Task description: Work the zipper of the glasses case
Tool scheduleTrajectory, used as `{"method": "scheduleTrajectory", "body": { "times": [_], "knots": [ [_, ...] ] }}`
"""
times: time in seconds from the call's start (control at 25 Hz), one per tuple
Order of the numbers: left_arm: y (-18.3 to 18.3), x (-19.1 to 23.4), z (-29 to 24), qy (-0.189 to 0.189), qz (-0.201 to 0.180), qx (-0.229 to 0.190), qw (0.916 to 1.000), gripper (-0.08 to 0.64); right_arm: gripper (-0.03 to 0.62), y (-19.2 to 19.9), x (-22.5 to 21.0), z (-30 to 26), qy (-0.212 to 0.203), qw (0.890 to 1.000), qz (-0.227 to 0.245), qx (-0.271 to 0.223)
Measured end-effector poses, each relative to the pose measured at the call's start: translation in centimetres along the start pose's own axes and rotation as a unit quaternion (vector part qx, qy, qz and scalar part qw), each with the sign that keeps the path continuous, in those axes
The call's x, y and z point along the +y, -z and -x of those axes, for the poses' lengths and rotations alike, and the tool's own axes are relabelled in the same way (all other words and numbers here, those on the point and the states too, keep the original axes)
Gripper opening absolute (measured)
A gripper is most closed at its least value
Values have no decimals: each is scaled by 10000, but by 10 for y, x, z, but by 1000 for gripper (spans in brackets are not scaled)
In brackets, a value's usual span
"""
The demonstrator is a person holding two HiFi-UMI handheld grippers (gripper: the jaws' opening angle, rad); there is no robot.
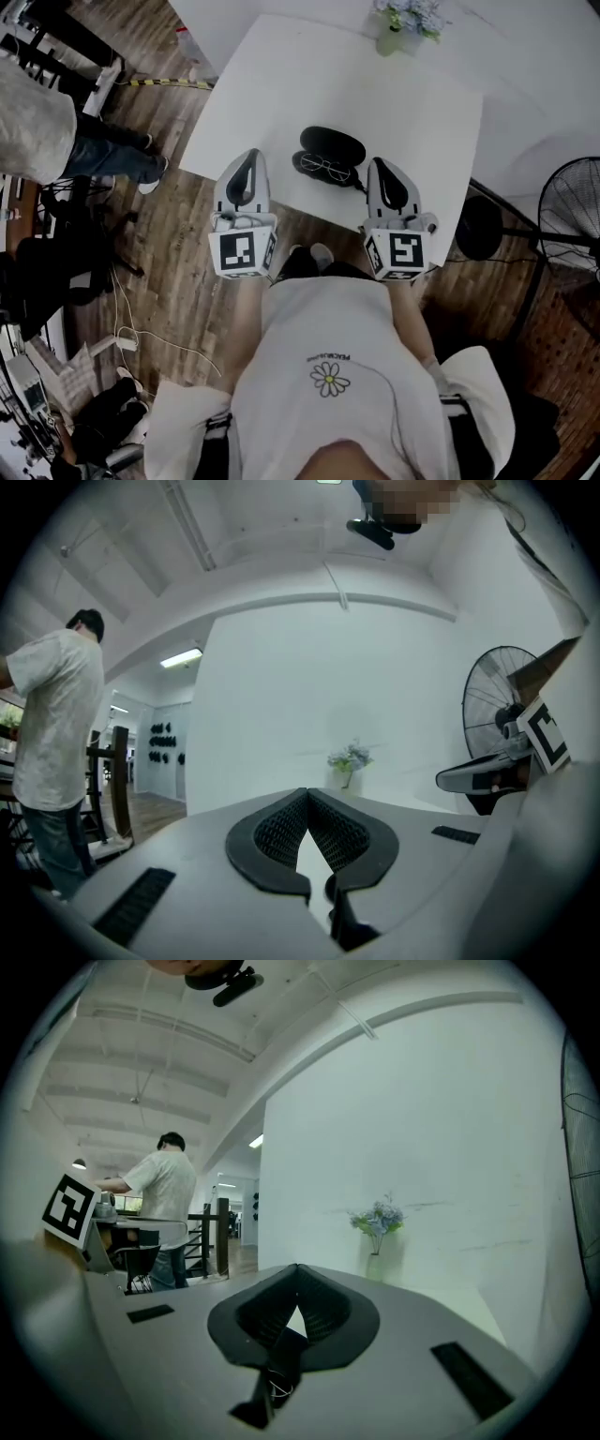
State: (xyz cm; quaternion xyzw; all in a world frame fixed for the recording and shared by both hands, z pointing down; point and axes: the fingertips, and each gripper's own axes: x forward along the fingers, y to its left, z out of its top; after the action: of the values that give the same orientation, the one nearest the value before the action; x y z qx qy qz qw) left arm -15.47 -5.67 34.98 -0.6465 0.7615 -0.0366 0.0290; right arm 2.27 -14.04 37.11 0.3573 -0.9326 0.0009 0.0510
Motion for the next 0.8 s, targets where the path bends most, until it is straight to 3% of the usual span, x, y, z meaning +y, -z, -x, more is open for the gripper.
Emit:
{"method": "scheduleTrajectory", "body": {
  "times": [0.28, 0.48, 0.8],
  "knots": [
    [-15, -36, -44, 661, -29, -184, 9976, 14, 8, -3, -29, 10, 434, 9991, -16, 39],
    [-21, -50, -78, 1279, -37, -255, 9915, 14, 8, -4, -44, 13, 969, 9952, -81, 52],
    [-19, -51, -102, 1917, -85, -145, 9813, 14, 8, 8, -18, 3, 1285, 9909, -245, 317]
  ]
}}
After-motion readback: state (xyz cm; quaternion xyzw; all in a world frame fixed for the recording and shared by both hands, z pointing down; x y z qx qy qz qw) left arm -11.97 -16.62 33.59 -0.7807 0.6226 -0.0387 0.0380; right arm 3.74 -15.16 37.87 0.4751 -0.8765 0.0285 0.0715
